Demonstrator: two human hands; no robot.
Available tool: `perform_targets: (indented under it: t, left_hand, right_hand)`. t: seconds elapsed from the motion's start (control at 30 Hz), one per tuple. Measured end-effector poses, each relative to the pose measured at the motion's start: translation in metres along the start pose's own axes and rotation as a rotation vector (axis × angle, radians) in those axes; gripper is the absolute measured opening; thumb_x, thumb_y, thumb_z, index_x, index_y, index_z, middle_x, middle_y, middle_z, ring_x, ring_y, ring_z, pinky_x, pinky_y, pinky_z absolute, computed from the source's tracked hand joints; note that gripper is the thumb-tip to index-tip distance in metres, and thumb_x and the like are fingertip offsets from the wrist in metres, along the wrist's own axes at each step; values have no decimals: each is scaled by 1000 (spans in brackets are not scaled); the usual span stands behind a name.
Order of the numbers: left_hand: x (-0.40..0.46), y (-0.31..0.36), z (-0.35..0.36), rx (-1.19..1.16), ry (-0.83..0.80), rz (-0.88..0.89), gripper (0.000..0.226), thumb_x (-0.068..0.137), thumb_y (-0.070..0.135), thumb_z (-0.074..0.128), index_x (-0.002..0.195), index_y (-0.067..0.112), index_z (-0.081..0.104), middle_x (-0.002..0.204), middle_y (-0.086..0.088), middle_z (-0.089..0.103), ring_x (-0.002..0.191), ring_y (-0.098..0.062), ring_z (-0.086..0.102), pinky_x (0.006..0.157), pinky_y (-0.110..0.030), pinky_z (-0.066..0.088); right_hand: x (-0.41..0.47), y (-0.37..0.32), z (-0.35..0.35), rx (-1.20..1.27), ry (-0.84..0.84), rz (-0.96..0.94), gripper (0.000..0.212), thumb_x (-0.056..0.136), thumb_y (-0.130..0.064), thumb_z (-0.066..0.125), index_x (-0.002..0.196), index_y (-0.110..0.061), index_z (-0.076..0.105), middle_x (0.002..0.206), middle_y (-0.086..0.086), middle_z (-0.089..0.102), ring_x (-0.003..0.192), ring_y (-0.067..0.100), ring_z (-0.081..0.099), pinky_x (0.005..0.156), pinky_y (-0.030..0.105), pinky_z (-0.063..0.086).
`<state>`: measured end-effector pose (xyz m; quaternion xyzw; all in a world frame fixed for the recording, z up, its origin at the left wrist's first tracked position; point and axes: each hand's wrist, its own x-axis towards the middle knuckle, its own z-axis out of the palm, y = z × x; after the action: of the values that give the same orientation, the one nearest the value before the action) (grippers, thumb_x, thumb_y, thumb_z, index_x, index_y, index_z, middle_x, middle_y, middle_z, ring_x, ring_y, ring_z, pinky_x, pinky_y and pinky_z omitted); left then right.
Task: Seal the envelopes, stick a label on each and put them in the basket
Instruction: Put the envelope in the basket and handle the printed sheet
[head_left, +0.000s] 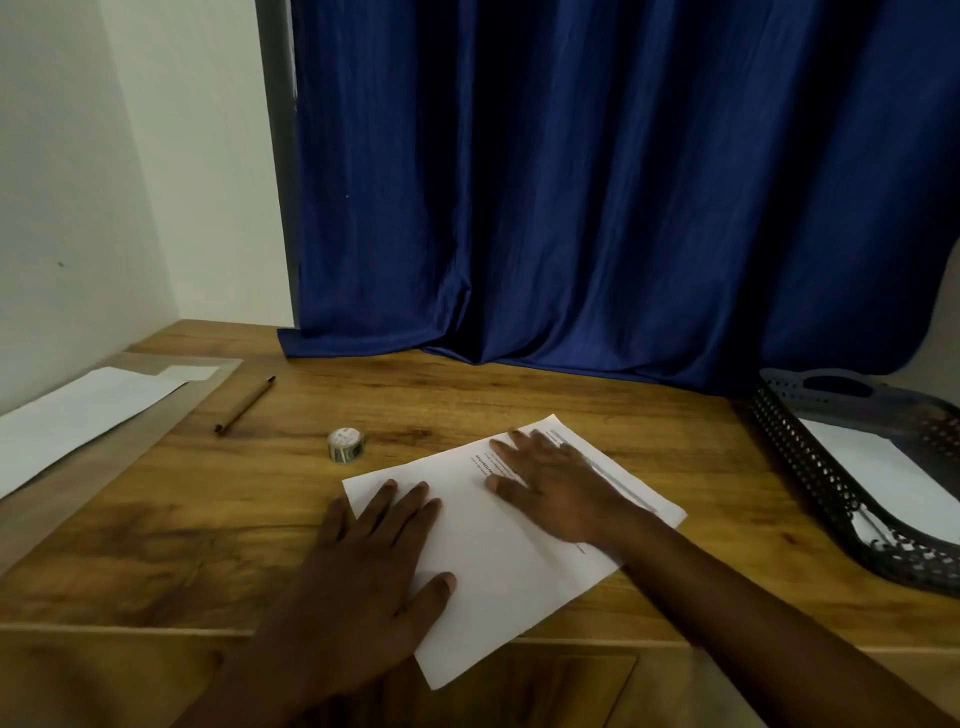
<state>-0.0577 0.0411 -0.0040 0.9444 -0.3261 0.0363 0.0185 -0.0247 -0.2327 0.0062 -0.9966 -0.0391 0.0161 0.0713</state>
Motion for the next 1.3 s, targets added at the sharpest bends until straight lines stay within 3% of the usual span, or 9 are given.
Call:
perform_targets:
  t: [0.13,0.37,0.47,0.57,0.67,0.93,1.1,1.2,1.3]
  left_hand:
    - [0,2,-2,-16,-15,-3,94,75,77,-14,159,35,-11,167,14,-16,153,-12,-22,124,-51,-13]
    - [-2,4,-7,-10,-20,-9,98,73,77,-15,160,35,-8,168,13,-13,154,-13,-19,124,-52,-10]
    - [-2,5,-8,0,-18,-8,98,73,76,-16,161,34,-9,168,13,-13,154,-13,-19,124,-51,-10]
    - [-2,3,-8,-19,-32,-5,97,73,77,-15,160,35,-11,167,13,-17,152,-12,-23,124,-50,-11]
    - [-1,2,-6,-4,-43,-6,96,72,78,-16,159,36,-15,166,14,-21,150,-11,-27,124,-49,-13]
    - [0,0,-5,-13,-79,-9,93,74,79,-15,157,38,-17,165,16,-22,151,-11,-27,124,-51,-12]
    - [12,13,-26,-53,-116,-48,72,101,65,18,160,34,-9,168,12,-14,153,-16,-20,122,-53,-14]
    - [28,46,-36,-52,29,42,70,101,63,12,160,32,-6,169,10,-11,154,-15,-16,124,-53,-11]
    - [44,77,-35,-95,12,174,68,104,56,20,161,29,-6,169,8,-11,154,-13,-18,125,-50,-8]
  right_hand:
    - [9,34,-2,-60,41,146,75,92,-76,7,159,-40,4,170,-6,0,156,18,-2,124,47,1]
    - [-5,23,-12,-108,123,194,71,99,-67,15,160,-31,13,170,0,6,156,22,1,124,51,0]
    - [-28,-10,-14,10,229,44,67,99,-65,16,159,-34,18,169,-6,8,155,11,-2,122,41,-5]
    - [-55,-47,-3,91,84,-159,66,97,-69,16,158,-44,7,167,-19,-3,150,-3,-15,120,32,-10]
    - [-71,-53,8,78,-35,-229,66,96,-72,15,156,-49,-3,165,-24,-12,149,-3,-21,119,32,-14]
    - [-71,20,4,38,8,29,69,94,-76,11,156,-49,-4,165,-20,-11,151,3,-14,117,30,-10]
    - [-71,25,15,14,78,62,75,91,-79,3,157,-46,-3,167,-16,-8,152,5,-11,117,32,-10]
    - [-72,23,14,26,95,60,73,93,-77,5,158,-44,-1,167,-14,-6,154,8,-9,121,37,-7]
    - [-75,21,10,38,91,39,77,91,-76,4,159,-40,3,168,-11,-4,154,9,-8,126,41,-1]
